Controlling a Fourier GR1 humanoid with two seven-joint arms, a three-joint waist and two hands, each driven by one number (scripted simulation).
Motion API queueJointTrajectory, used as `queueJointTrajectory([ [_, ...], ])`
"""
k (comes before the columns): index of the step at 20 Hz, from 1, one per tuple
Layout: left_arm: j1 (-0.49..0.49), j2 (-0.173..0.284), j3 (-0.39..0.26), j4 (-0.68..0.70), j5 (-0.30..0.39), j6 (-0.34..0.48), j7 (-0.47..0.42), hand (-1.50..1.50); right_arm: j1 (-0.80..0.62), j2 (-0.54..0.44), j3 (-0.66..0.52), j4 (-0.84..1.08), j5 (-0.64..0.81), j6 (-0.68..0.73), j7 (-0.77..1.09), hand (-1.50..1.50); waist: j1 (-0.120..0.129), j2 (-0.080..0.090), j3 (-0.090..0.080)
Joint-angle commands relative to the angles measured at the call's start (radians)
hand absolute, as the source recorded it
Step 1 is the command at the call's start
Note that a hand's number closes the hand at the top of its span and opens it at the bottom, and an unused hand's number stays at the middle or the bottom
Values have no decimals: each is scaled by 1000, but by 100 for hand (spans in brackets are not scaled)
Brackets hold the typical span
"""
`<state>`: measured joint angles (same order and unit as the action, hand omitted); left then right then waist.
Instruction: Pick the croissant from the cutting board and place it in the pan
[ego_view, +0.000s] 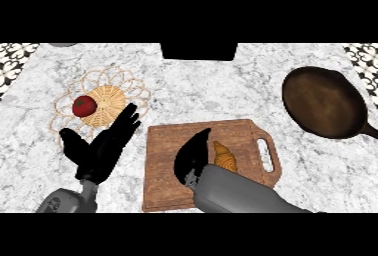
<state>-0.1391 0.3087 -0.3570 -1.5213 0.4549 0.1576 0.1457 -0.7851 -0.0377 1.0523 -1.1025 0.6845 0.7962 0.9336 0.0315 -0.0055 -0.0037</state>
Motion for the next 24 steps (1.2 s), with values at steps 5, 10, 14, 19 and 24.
queueJointTrajectory([
  [5,1,-8,15,26,-7,-15,-19,0,109,36,72,-12,-67,52,329,-150,-9,2,2],
  [10,-4,-14,14,8,-13,-8,9,0,37,36,67,17,-79,102,341,-150,-5,3,2],
  [14,46,12,11,-19,-21,-33,-12,0,7,36,95,65,-17,128,326,-150,-5,0,2],
  [19,37,0,34,-7,-18,-27,-12,0,89,37,117,26,7,132,389,-150,-18,-1,3],
  [24,93,-36,-1,-63,-43,-8,-13,0,88,37,65,3,25,151,363,-150,-17,1,3],
])
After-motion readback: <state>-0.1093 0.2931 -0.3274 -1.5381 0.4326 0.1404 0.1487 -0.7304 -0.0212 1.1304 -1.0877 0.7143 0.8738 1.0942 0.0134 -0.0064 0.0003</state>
